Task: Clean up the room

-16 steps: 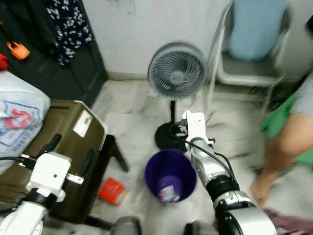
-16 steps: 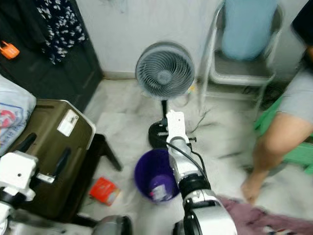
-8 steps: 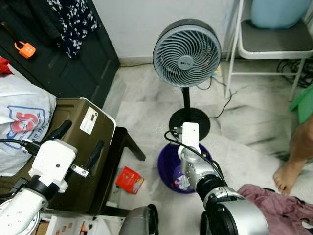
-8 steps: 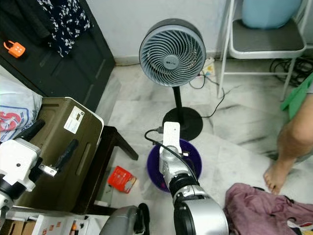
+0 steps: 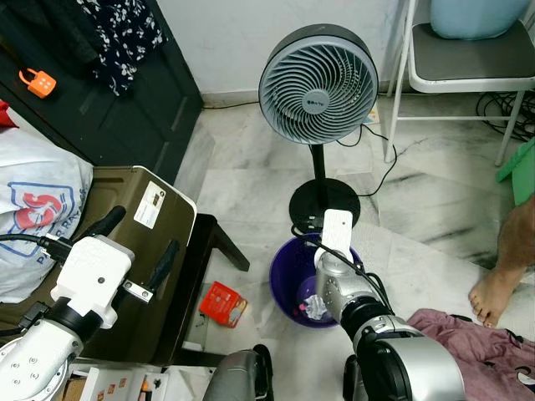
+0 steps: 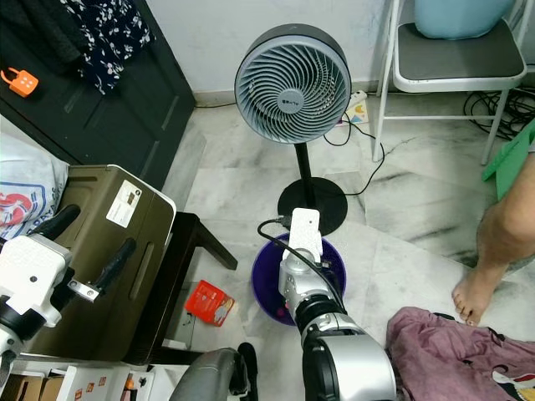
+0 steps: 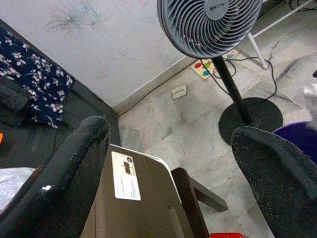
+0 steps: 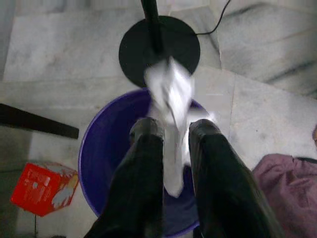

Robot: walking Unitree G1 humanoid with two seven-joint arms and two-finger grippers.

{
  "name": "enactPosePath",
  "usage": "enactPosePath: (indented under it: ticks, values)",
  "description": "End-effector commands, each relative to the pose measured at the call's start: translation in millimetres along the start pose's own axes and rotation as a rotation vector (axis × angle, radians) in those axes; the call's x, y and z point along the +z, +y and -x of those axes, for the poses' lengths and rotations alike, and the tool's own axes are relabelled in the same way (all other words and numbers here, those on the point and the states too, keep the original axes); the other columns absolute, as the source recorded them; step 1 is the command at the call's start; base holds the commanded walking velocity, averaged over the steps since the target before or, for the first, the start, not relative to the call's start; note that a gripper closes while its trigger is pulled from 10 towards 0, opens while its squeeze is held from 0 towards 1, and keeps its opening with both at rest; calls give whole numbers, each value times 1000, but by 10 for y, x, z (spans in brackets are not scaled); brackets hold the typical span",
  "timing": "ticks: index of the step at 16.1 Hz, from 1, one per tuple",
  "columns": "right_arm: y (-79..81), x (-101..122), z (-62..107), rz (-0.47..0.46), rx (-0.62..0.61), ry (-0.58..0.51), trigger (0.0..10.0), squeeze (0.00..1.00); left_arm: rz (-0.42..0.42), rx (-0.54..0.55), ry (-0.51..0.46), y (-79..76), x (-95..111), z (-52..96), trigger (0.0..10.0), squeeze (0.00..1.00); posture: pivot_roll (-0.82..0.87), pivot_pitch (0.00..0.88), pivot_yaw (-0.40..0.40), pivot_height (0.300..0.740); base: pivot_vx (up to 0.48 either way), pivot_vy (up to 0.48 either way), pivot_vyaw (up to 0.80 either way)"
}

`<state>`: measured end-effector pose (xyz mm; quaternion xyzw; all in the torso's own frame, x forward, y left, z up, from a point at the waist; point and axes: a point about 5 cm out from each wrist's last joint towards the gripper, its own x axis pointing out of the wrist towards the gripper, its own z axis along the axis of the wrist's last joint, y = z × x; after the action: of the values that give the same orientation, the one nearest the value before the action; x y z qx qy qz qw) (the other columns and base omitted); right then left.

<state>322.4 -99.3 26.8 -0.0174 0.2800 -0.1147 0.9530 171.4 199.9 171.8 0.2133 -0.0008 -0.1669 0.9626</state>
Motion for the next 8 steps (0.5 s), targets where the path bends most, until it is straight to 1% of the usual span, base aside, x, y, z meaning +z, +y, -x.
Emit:
enactPosePath:
  ticks: [1, 4, 5, 6, 7, 8]
  values:
    - [125, 33, 36, -8, 36, -9, 10000, 1000, -5, 26, 26, 28, -25, 21, 10000, 0, 238, 215, 228, 740, 0, 0, 0]
    - [123, 101, 28, -18, 46, -45, 10000, 1000, -3, 46, 20, 13, -23, -7, 10000, 0, 231, 213, 223, 740, 0, 0, 0]
    - [232, 193, 57, -62, 157, -87, 10000, 1000, 0, 66, 15, 2, -32, -42, 10000, 0, 221, 203, 216, 740, 0, 0, 0]
    - [278, 231, 73, -62, 201, -104, 10000, 1000, 10, 74, 11, -7, -35, -65, 10000, 0, 211, 192, 206, 740, 0, 0, 0]
    - [385, 334, 118, -64, 302, -152, 10000, 1000, 26, 101, -2, -12, -31, -119, 10000, 0, 189, 177, 190, 740, 0, 0, 0]
    - [455, 396, 162, -49, 382, -179, 10000, 1000, 49, 132, -18, -15, -29, -177, 10000, 0, 163, 160, 172, 740, 0, 0, 0]
